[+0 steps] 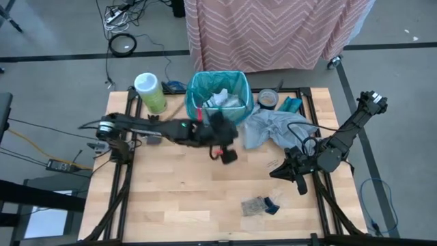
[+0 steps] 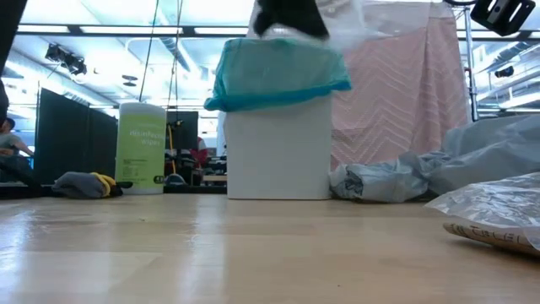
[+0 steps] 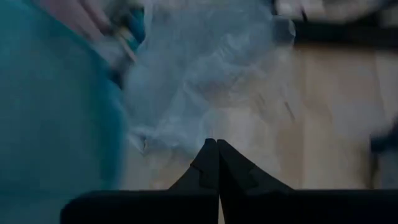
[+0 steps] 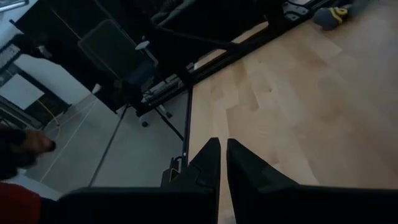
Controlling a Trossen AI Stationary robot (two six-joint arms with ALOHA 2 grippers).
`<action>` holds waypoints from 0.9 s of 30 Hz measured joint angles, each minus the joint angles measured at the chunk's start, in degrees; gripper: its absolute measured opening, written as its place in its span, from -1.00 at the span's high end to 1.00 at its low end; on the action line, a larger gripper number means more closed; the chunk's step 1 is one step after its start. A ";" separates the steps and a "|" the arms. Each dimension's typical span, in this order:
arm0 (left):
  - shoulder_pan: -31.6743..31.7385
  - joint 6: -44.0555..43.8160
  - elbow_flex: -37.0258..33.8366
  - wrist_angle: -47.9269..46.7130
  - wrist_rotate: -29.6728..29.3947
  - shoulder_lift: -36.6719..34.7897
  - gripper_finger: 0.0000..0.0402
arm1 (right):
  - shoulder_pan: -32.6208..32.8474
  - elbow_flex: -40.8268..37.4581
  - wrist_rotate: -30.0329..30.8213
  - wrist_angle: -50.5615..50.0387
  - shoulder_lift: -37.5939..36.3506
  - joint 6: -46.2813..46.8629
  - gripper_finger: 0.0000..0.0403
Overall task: Place trash/remove bag and relplace
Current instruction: Put the transparent plastic material into the trash bin
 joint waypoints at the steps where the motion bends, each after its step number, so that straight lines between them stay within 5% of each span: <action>1: 0.45 0.00 0.63 0.58 -1.39 -0.95 1.00 | -0.04 0.00 0.00 0.04 0.01 0.01 0.90; 8: 5.27 5.35 2.67 3.67 -7.97 -4.33 1.00 | -0.09 0.00 1.07 0.11 0.00 0.02 0.90; 16: 12.67 7.39 3.30 2.33 -8.24 -4.49 0.97 | -0.09 0.00 1.14 0.12 0.00 0.22 0.90; 27: 16.88 10.34 4.61 -2.62 -1.25 -4.78 0.75 | -0.09 0.00 1.09 0.05 0.00 1.68 0.87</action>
